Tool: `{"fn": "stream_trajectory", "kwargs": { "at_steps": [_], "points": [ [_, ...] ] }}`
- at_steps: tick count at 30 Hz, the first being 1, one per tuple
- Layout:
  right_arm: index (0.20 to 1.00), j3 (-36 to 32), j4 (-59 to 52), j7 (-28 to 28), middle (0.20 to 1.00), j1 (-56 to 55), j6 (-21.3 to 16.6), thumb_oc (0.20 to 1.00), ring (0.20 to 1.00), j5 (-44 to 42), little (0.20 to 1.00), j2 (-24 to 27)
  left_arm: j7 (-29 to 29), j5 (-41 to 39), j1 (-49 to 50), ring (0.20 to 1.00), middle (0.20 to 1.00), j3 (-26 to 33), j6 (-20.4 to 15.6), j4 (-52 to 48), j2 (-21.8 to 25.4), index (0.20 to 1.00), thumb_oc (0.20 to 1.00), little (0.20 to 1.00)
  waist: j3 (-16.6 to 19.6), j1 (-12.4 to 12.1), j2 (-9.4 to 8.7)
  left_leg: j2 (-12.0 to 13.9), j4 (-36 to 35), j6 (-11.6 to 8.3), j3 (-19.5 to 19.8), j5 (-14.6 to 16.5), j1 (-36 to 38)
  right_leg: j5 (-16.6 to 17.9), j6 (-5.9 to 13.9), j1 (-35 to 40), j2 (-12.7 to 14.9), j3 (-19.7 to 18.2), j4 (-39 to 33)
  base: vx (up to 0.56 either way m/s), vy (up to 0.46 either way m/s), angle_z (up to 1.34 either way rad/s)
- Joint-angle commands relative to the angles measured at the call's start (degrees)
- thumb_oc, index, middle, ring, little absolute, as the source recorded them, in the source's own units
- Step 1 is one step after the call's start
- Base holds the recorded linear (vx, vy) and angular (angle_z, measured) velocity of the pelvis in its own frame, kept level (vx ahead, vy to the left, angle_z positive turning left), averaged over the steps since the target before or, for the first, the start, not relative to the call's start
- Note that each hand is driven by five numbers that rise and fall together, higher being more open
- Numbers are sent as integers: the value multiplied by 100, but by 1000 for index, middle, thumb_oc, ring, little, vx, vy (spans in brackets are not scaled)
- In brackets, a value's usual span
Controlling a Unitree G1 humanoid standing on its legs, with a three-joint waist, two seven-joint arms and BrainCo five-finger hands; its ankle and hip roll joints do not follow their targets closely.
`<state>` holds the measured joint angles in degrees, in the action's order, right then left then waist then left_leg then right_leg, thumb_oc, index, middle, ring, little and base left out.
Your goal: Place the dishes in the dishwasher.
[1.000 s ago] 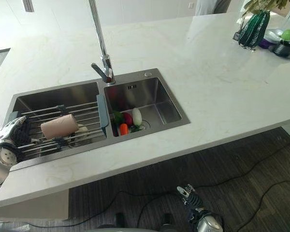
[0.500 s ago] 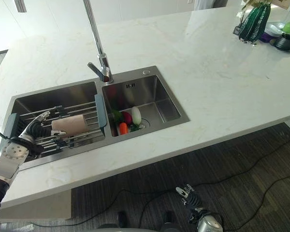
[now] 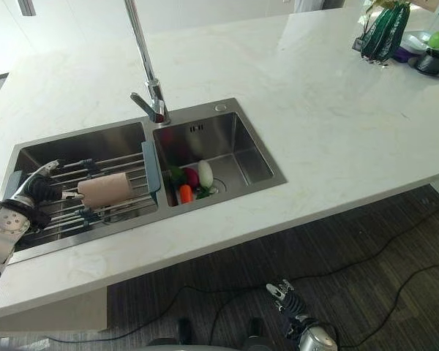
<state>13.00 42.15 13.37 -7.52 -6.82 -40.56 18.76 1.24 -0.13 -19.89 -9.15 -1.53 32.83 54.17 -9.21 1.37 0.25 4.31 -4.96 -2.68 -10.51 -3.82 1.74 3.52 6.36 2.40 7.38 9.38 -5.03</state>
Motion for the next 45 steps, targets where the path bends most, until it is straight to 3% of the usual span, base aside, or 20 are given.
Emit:
{"fn": "stream_trajectory", "kwargs": {
  "at_steps": [1, 7, 20, 29, 33, 45],
  "points": [
    [1000, 209, -364, 54, 1000, 173, -175, 1000, 1000, -51, 1000, 236, 372, 443, -746, 1000, 1000, -52, 64, 360, 437, 1000, 1000, 1000, 8, 29, 0, 193, 60, -152, 283, 351, -20, 348, 714, -358, 656, -36, 50, -33, 2, -8],
    [1000, 243, -507, 17, 1000, 186, -131, 1000, 1000, -78, 1000, 270, 480, 527, -961, 1000, 1000, -151, 231, 486, 486, 1000, 1000, 1000, -75, 78, -43, 206, 66, -155, 266, 348, -68, 370, 713, -422, 639, -88, 44, -13, -4, -6],
    [1000, 239, -560, 58, 1000, 408, -158, 1000, 1000, -253, 1000, 525, 57, 1093, -1619, 1000, 1000, -1059, 5, 430, 673, 1000, 1000, 1000, -409, 206, 5, 212, 109, -178, 293, 303, -266, 422, 683, -646, 627, -233, 75, -19, 5, -5],
    [1000, 234, -581, 78, 1000, 518, -138, 1000, 1000, -273, 1000, 631, -274, 1446, -1443, 1000, 1000, -1490, 63, 25, 592, 1000, 1000, 1000, -454, 259, 107, 187, 118, -186, 314, 309, -241, 427, 678, -648, 673, -236, 89, 0, 0, 0],
    [1000, 196, -576, 110, 1000, 517, -131, 1000, 1000, -286, 1000, 671, -424, 1676, -1218, 1000, 1000, -1511, -11, -79, 644, 1000, 1000, 1000, -455, 249, 138, 173, 103, -185, 318, 308, -217, 437, 690, -639, 693, -208, 85, 0, 0, 0],
    [1000, 164, -758, 156, 1000, 564, -4, 1000, 1000, -271, 1000, 829, -572, 2097, -758, 1000, 1000, -1471, 371, 125, 633, 1000, 1000, 1000, -460, 311, 217, 143, 38, -184, 281, 285, -187, 479, 718, -692, 733, -222, 77, -14, 16, 0]
  ]
}}
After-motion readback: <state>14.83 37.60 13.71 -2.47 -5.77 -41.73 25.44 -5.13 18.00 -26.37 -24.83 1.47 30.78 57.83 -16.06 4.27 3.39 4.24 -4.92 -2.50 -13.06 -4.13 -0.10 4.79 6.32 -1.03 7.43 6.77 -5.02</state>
